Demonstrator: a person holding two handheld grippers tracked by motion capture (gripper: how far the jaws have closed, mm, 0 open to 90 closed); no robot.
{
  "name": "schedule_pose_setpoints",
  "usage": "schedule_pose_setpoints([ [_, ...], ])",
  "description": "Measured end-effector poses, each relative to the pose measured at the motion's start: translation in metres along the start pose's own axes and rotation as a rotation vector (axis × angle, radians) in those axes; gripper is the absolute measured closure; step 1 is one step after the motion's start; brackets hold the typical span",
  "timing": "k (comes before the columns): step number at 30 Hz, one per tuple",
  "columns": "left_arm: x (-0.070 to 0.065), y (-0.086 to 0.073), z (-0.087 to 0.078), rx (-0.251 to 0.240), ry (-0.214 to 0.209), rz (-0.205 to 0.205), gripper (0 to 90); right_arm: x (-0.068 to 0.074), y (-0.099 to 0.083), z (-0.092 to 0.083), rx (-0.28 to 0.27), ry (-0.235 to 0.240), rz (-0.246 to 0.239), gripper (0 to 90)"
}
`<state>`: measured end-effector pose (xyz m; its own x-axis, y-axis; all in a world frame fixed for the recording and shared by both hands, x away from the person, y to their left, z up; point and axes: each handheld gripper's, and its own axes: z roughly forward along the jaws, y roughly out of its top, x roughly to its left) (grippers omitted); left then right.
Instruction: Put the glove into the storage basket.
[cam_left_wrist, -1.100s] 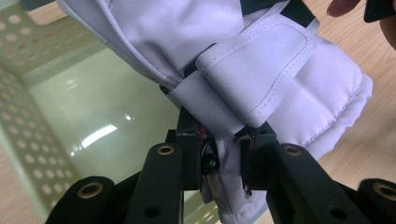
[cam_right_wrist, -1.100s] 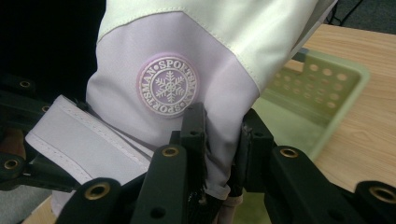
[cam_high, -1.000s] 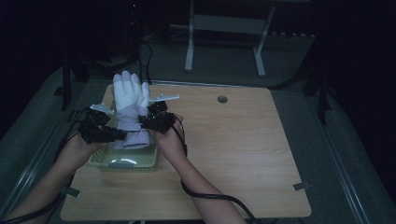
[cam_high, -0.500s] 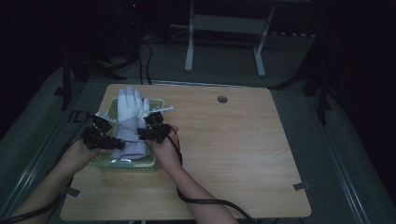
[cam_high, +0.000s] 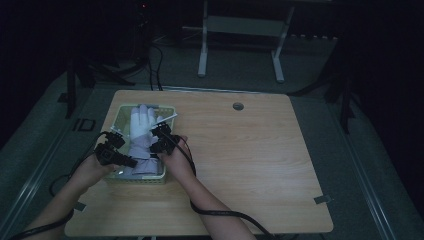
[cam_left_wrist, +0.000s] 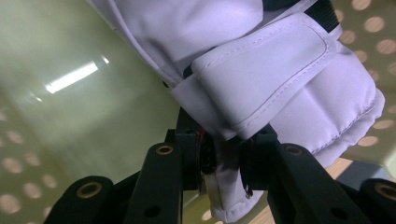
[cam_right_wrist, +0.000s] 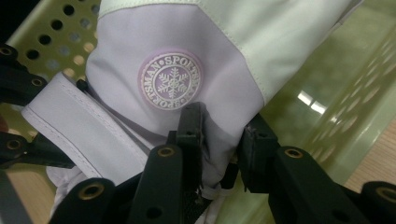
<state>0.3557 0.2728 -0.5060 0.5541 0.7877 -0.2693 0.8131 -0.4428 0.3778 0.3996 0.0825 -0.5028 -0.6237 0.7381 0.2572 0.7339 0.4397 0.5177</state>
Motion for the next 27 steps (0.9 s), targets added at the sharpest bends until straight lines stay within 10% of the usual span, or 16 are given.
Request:
schedule_pose_setpoints([
  [15, 0.0, -0.005, 0.008, -0.024, 0.027, -0.031, 57.2, 0.005, 0.001, -0.001, -0.053, -0.03, -0.079, 40.4],
  [27, -0.002, -0.012, -0.016, -0.282, 0.014, -0.029, 18.5, 0.002, 0.008, -0.031, -0.166, 0.059, -0.161, 21.6],
])
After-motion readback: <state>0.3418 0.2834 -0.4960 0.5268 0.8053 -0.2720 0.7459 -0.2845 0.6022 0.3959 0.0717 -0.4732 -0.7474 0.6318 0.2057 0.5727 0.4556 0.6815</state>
